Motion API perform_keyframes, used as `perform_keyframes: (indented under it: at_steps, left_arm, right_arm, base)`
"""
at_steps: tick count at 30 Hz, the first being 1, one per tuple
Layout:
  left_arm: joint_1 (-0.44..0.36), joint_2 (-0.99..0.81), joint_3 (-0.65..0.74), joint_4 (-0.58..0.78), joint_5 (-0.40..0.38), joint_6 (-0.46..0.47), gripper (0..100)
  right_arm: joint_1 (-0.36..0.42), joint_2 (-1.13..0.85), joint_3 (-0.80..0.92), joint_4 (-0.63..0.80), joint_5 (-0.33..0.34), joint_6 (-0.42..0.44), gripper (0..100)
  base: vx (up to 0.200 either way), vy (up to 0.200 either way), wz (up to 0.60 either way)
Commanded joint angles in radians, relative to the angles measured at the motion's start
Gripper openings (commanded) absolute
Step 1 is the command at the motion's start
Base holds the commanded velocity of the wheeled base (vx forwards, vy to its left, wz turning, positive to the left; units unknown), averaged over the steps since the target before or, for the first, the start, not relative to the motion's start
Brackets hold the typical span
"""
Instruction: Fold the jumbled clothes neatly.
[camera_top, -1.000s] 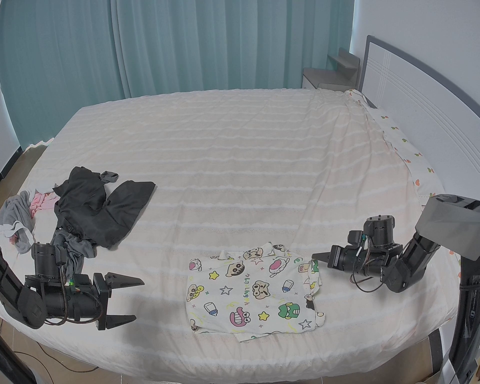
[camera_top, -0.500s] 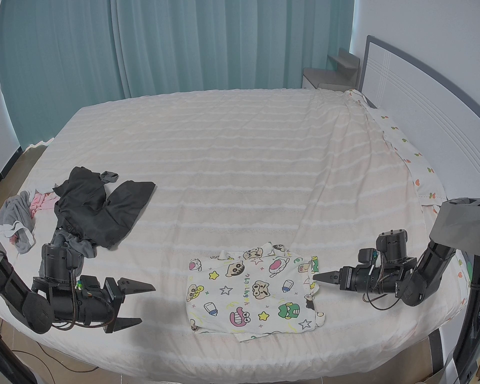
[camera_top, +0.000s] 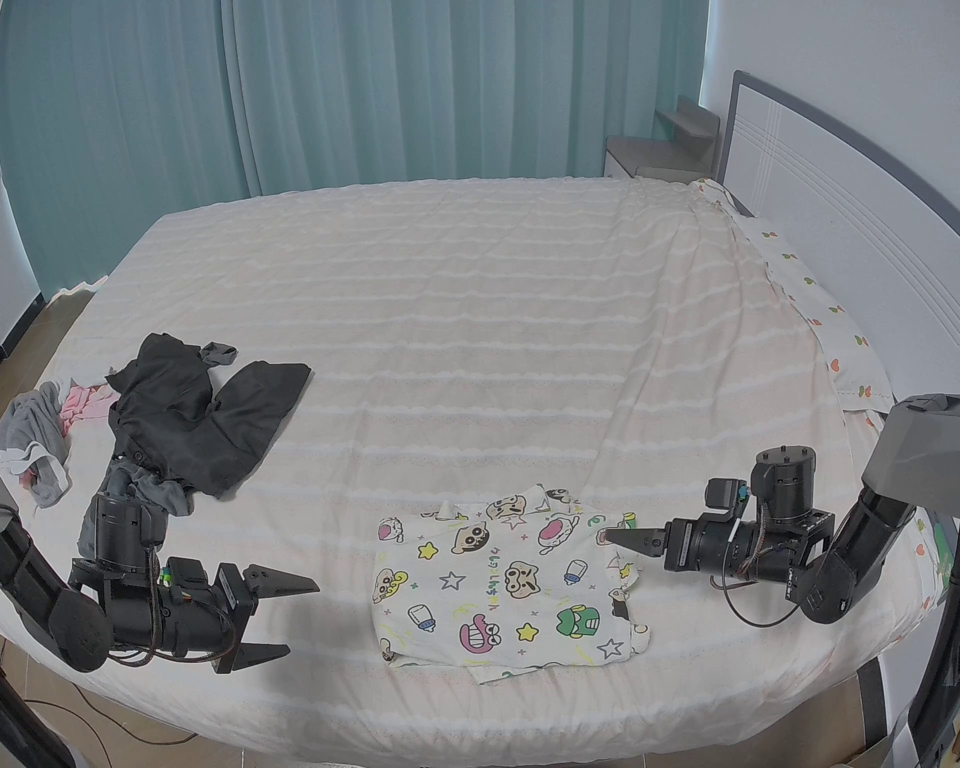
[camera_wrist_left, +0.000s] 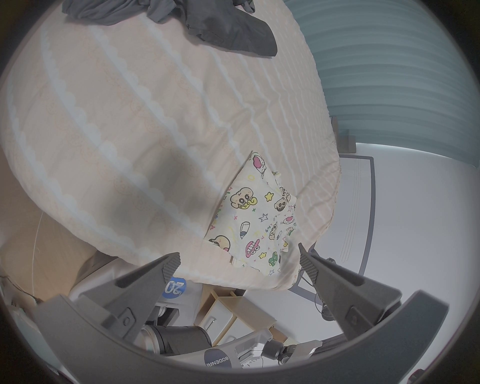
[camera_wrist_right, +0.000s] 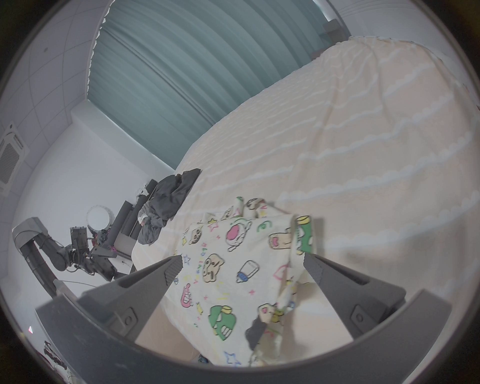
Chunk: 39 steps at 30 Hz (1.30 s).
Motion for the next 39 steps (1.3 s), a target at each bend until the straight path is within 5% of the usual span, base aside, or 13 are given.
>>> perform_keyframes:
  at_steps: [1,32,33,39]
  left_arm:
    - [0.000,0.007,0.000,0.000,0.000,0.000,100]
    - [0.000,0.007,0.000,-0.004,0.000,0.000,100]
    - [0.000,0.009,0.003,-0.013,0.000,0.000,100]
    - [0.000,0.010,0.017,-0.040,0.000,0.000,100]
  right_arm:
    - [0.037,-0.015,0.016,-0.002,-0.006,0.000,100]
    - [0.074,0.204,-0.075,0.013,-0.004,-0.018,100]
    - [0.075,0.209,-0.089,0.024,-0.004,-0.018,0]
    - [0.072,0.203,-0.092,0.030,-0.006,-0.017,0]
  base:
    - [0.000,0.000,0.00]
    - [0.000,0.000,0.00]
    - [0.000,0.000,0.00]
    - [0.000,0.000,0.00]
